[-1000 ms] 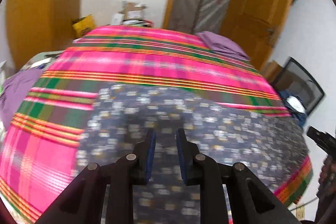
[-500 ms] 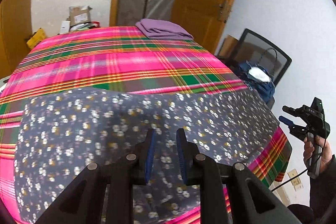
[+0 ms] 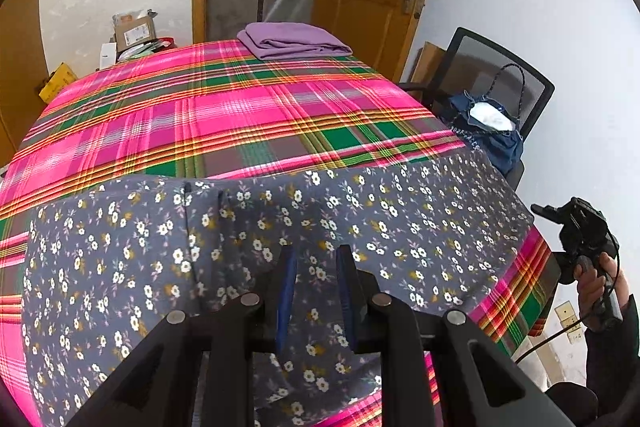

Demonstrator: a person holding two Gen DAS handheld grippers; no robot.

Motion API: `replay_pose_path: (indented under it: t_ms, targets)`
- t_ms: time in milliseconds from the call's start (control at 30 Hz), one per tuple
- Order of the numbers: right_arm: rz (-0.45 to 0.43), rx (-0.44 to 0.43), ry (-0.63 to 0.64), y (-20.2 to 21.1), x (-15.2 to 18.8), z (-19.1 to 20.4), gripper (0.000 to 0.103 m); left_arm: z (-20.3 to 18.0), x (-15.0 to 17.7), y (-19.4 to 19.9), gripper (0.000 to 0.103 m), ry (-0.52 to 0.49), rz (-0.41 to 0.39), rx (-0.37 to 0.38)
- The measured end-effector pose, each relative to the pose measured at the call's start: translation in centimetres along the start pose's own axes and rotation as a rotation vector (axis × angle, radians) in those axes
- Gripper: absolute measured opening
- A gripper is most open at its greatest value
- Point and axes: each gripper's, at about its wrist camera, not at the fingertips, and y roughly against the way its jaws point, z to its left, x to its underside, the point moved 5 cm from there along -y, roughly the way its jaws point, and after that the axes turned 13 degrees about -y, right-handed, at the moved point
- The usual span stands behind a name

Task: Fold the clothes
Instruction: 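Grasp the garment edge with the right gripper and lift it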

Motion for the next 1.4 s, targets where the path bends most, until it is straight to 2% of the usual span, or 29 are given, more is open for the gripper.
replay_pose_path:
  t_ms: [167,300,567,667,1033,1267,1333,1400]
  targets:
    - [0.041,-0.062,-0.104,-1.0,-1.0,-0.8,0.055,-0.5,-0.1,-0.1,0.020,-0.010,0.007,-0.004]
    - [0.042,-0.097,-0.153,-1.3,-1.5,-0.7,0.055,-0.4,-0.1,-0.1,0.020,-0.008,0.014,-0.013]
    - [-0.056,-0.247,-0.182,0.3,-3.1,0.2,0.056,-0.5,0.1,-0.7,0.020,-0.004,0.031,-0.015]
    - [-0.076,-0.270,-0.190,0.7,-3.1,0.2,0.056,-0.7,0.1,-0.9,0.020,-0.003,0.036,-0.013]
    - [-0.117,-0.187,-0.162,-0.8,-4.5,2.5,0.055,-1.3,0.0,-0.9,0.020,-0.005,0.029,-0.002]
    - [-0.114,-0.038,-0.193,-2.8,-6.0,1.1,0.055,-1.2,0.3,-0.6,0.020,0.004,0.019,0.003]
    - [-0.121,-0.016,-0.177,-2.8,-6.0,0.8,0.049,-1.1,0.4,-0.5,0.020,0.009,0.015,0.003]
    - [-0.136,0.004,-0.153,-2.6,-5.9,0.9,0.027,-0.9,0.5,-0.4,0.020,0.015,0.011,0.002]
